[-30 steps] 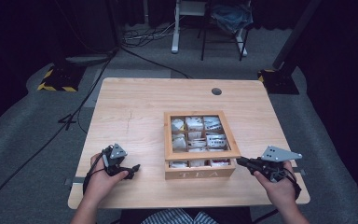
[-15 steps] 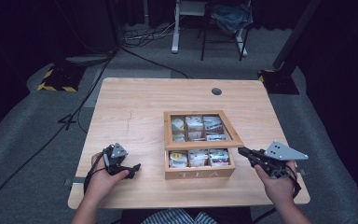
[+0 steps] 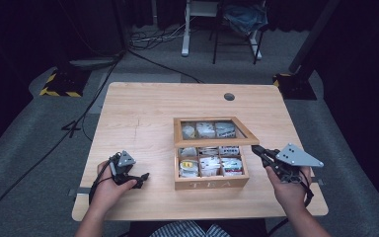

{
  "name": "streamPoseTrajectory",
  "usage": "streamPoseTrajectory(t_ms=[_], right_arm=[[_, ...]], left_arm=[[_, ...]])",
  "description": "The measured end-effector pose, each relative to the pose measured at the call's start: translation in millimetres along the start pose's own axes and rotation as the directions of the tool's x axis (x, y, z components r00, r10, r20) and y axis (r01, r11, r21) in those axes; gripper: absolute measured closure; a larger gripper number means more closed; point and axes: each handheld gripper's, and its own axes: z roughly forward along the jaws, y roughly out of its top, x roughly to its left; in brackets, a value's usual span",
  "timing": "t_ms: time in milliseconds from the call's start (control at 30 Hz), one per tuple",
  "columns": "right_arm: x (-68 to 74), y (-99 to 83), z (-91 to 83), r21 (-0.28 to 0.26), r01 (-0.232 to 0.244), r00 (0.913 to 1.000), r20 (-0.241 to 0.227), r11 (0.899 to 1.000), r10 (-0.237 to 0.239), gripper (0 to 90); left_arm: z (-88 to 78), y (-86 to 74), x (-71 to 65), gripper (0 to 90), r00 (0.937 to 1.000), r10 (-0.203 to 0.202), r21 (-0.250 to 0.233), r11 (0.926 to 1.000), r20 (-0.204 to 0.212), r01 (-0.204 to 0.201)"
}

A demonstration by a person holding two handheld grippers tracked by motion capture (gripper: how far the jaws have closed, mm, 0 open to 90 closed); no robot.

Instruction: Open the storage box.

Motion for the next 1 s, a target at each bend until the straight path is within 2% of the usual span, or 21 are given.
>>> streamPoseTrajectory(t_ms=[367,600,1000], right_arm=[[-6.9,15.8,9.4,-0.058,0.0,0.9989,0.047,0.998,0.002,90.0],[-11.2,26.0,18.2,-0.092,0.038,0.9947,0.099,0.995,-0.029,90.0],[-14.7,32.9,31.3,-0.153,0.034,0.9865,0.163,0.988,-0.008,90.0]], left_arm=[[0.7,0.3,0.0,14.1,1.0,-0.002,-0.005,1.0,-0.002,0.002],[0.6,0.3,0.0,14.2,1.0,-0.002,-0.005,1.0,-0.002,0.002],[0.3,0.5,0.1,14.2,1.0,-0.001,0.0,1.0,0.001,0.001]])
